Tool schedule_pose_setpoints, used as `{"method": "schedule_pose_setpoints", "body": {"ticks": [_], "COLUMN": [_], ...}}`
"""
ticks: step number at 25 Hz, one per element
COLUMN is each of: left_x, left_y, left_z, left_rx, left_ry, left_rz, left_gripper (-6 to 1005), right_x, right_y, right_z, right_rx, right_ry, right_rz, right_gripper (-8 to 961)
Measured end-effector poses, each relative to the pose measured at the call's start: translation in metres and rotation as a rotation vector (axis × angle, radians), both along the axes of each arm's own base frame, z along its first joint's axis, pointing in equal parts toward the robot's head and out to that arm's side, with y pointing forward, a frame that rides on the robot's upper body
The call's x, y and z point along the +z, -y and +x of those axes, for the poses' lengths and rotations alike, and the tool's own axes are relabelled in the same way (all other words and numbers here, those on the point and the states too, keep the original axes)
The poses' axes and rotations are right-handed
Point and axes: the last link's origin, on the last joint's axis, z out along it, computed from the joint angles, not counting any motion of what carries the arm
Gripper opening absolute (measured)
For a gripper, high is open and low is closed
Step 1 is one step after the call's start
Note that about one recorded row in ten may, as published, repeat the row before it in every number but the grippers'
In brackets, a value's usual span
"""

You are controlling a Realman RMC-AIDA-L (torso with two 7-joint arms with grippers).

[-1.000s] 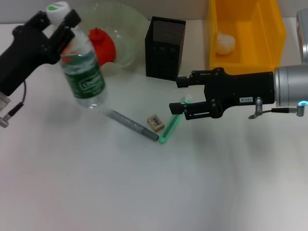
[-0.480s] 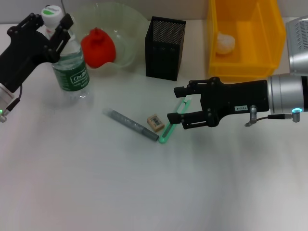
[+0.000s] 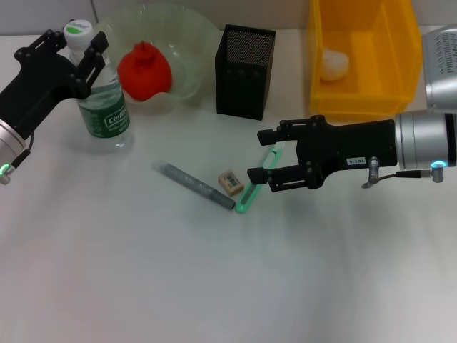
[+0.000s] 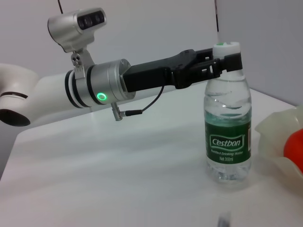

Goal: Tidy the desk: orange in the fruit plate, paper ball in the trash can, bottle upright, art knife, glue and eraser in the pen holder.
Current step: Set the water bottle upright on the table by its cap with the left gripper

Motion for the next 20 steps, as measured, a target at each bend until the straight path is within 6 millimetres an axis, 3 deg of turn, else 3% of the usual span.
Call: {"method": "schedule_pose_setpoints", "body": {"ticks": [20], "left_x": [0.0011], "left_y": [-0.0046], "left_z": [-0.0064], "left_rx": [0.054], "left_ry": [-0.007], "left_rz": [0.012], "left_gripper": [491], "right_x": [-0.0002], "right_y": [-0.003], "right_z": [-0.0015], "right_rx": [0.001], "right_ry": [0.008], "right_rz": [0.009], "right_gripper": [759]}}
